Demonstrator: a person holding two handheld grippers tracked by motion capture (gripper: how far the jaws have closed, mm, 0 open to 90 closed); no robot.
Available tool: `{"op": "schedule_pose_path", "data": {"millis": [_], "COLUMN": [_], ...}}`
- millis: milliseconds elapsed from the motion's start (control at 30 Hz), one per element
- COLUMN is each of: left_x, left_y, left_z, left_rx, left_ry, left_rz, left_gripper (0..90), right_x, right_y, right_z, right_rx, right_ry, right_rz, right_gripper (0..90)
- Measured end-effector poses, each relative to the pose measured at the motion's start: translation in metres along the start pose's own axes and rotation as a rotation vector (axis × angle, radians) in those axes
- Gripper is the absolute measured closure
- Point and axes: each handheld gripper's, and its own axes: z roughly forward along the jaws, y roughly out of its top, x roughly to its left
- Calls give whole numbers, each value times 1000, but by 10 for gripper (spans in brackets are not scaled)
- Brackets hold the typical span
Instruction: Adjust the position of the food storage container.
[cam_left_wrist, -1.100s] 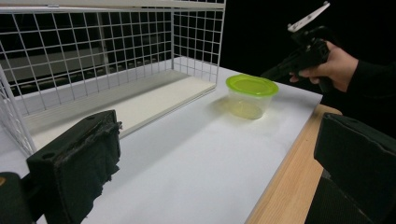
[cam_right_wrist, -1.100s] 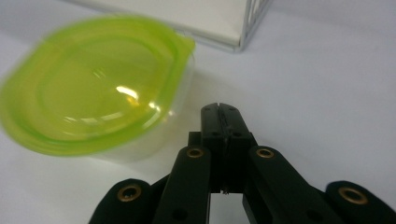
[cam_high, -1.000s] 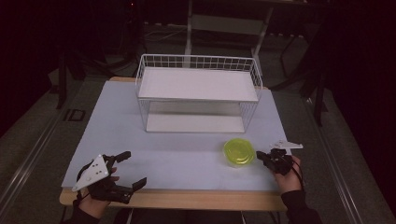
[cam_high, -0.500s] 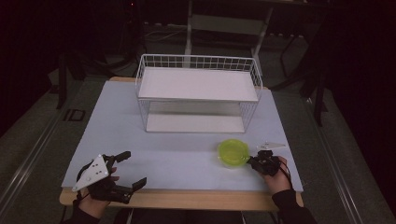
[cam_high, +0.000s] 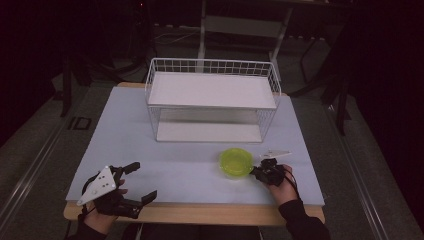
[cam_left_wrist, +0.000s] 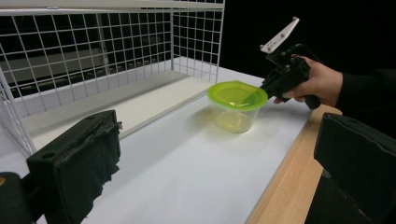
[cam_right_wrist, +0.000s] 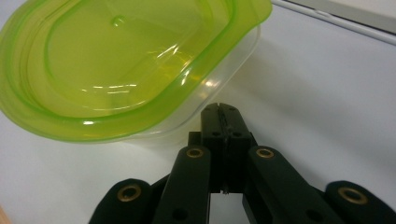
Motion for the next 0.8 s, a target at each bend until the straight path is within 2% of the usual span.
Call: {"op": "schedule_pose_path", "data": {"millis": [133,167,600,800], "left_x": [0,0,0,0], "left_y": [0,0,0,0], "left_z": [0,0,0,0], "left_rx": [-1,-1,2,4], "left_ry": [0,-2,-7,-9], "left_rz": [-4,-5,-1,0], "left_gripper": [14,14,14,14], "right_x": [6,12,41,50], "right_y": [5,9,28,35], "right_z": [7,13,39,48], "right_rx": [4,12,18,24], "right_ry": [9,14,74,91], "right_rz": [-5,-23,-63,-71], "right_gripper": [900,900,899,894]}}
